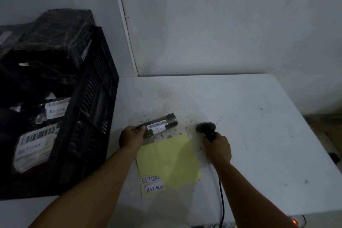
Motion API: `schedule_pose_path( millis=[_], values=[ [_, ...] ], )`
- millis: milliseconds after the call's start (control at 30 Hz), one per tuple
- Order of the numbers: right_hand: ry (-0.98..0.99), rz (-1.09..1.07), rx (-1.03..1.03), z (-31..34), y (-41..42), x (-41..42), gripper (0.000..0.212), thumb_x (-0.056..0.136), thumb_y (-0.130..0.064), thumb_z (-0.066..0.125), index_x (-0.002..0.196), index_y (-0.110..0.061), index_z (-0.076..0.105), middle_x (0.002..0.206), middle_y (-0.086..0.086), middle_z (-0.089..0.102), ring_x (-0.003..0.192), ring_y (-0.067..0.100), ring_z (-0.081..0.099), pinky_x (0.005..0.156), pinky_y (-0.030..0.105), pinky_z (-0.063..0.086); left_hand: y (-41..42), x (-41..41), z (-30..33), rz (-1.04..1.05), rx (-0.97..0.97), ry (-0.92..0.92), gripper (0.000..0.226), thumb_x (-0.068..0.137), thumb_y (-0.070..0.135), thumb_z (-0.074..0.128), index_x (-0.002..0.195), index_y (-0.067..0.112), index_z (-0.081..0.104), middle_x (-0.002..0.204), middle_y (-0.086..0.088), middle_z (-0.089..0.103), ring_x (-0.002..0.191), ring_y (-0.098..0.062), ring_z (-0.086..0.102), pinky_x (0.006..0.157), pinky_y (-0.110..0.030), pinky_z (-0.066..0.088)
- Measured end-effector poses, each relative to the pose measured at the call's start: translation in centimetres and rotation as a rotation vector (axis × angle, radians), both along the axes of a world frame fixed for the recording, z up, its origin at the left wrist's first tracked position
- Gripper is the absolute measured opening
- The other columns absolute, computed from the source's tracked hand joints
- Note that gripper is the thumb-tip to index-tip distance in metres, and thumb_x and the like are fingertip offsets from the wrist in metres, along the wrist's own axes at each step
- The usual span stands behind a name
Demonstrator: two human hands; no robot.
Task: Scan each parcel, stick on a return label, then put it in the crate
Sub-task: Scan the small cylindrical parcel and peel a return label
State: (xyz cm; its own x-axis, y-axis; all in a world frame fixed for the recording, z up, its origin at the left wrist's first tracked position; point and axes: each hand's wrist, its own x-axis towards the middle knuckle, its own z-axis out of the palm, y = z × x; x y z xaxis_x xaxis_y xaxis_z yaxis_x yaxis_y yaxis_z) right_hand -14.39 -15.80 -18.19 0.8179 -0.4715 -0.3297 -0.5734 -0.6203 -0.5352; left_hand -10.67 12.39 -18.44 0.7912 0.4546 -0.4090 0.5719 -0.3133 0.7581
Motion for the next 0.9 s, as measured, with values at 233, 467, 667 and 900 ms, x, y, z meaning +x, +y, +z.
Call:
schedule_pose_path(
  millis=[233, 467, 667, 900],
  values=[
    [0.003, -0.027, -0.045, 0.4, 0.0, -0.8, 0.092, 0.08, -0.064, 0.068, 0.15, -0.016, 0.034, 0.137, 0.017, 0.052, 0.126, 0.039, 0.049, 0.1, 0.053, 0.045, 0.4, -0.7, 0.2, -0.011, 0.042, -0.004, 0.052, 0.093, 0.046, 0.063, 0.13, 0.009, 0.061, 0.124, -0.011, 0.066, 0.104, -0.028, 0.064, 0.088, -0.037, 0.054],
    [-0.475, 0.139, -0.174, 1.2, 4.6, -5.2, 0.06, 0.087, -0.048, 0.069, 0.136, -0.017, 0.053, 0.13, 0.013, 0.055, 0.119, 0.034, 0.048, 0.097, 0.049, 0.042, 1.1, -5.5, 0.4, -0.071, 0.086, -0.154, 0.032, 0.093, 0.024, 0.066, 0.125, 0.017, 0.062, 0.117, -0.002, 0.068, 0.102, -0.019, 0.063, 0.084, -0.026, 0.046],
    [-0.28, 0.75, 0.006, -0.4, 10.9, -6.8, 0.021, 0.095, -0.033, 0.062, 0.11, -0.025, 0.073, 0.107, -0.002, 0.07, 0.095, 0.017, 0.057, 0.084, 0.034, 0.05, 3.3, -11.4, -1.1, -0.468, 0.291, -0.23, 0.031, 0.094, 0.005, 0.058, 0.121, 0.016, 0.067, 0.124, -0.003, 0.063, 0.117, -0.022, 0.055, 0.1, -0.034, 0.047],
    [-0.148, 1.076, -0.14, -1.9, 14.3, -6.6, 0.032, 0.09, -0.043, 0.062, 0.118, -0.03, 0.071, 0.117, 0.002, 0.066, 0.103, 0.027, 0.056, 0.083, 0.035, 0.048, 5.0, -15.5, -2.8, -0.825, 0.482, -0.119, 0.067, 0.082, 0.055, 0.063, 0.142, 0.028, 0.052, 0.147, 0.003, 0.043, 0.134, -0.023, 0.035, 0.108, -0.04, 0.035]
  ],
)
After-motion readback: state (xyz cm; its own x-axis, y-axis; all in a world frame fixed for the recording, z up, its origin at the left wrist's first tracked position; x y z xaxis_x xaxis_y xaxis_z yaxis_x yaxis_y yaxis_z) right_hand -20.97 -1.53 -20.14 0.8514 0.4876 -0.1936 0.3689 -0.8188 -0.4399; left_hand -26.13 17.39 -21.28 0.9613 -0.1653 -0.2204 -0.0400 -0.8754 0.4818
